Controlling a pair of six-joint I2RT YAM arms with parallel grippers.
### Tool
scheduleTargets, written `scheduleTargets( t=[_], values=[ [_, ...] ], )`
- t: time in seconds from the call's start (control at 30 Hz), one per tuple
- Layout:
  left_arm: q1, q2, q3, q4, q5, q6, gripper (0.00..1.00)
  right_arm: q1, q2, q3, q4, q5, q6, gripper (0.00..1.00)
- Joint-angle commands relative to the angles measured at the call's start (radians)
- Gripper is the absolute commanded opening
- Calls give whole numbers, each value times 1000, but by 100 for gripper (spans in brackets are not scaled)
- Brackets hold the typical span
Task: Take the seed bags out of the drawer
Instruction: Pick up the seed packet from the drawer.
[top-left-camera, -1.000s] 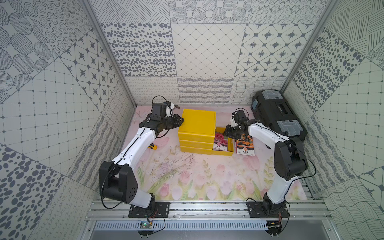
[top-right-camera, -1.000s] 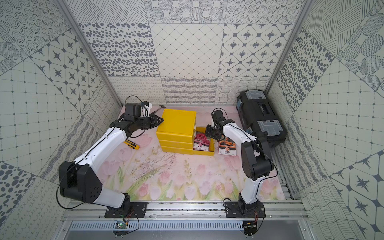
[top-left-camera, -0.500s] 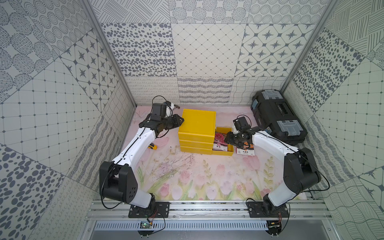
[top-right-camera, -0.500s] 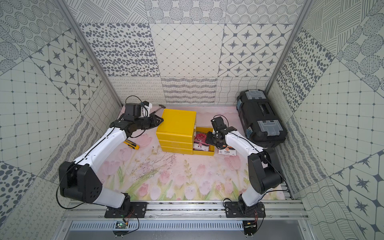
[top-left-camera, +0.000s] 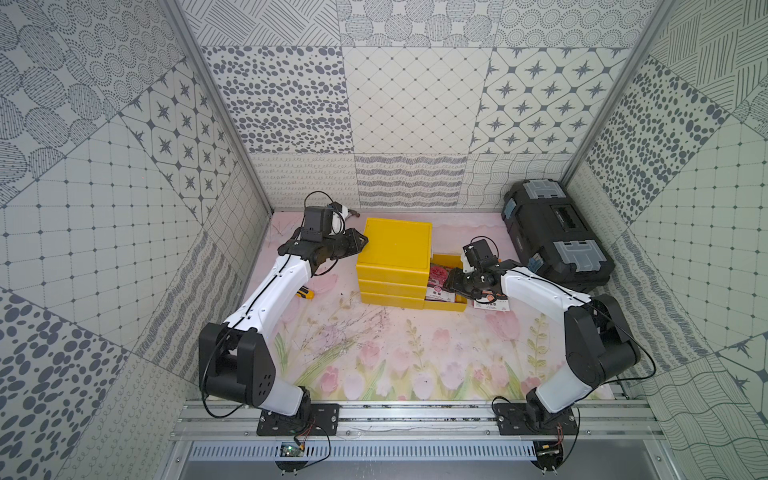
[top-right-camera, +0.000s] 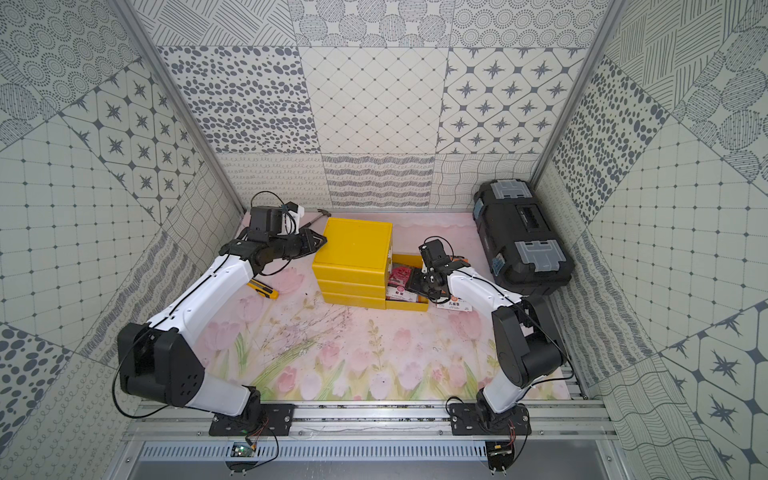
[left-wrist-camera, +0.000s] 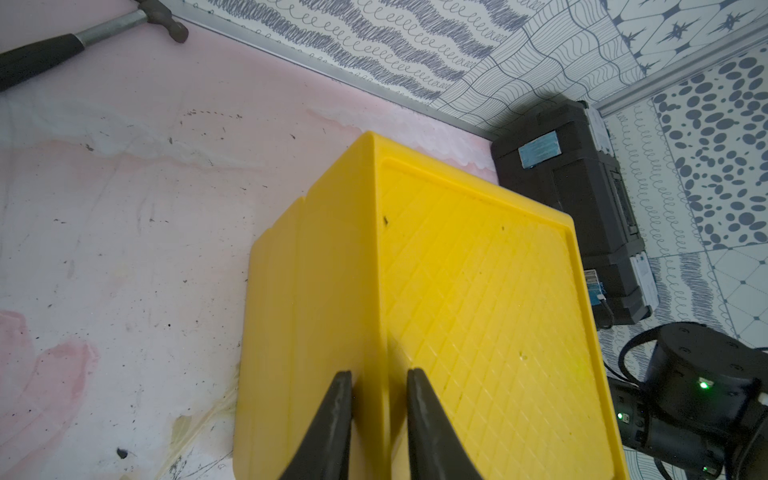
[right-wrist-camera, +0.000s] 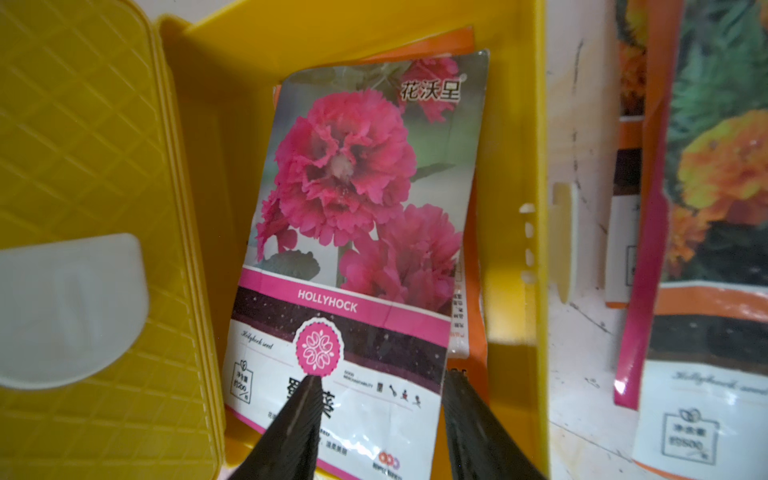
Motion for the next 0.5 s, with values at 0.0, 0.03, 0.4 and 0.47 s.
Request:
scheduleTargets(
  t=[0.0,0.03,0.4,0.47],
  values=[
    [-5,14,-20,-242,16,13,25,12,31,-4,37,-5,11,53],
    [-6,14,-20,-242,15,12,25,12,34,-4,37,-2,10,53],
    [-5,19,-20,-241,14,11,25,27,30,17,-16,60,-23,53],
    [-6,17,-20,-241,14,11,25,30,32,25,-30,68,-29,53]
  ],
)
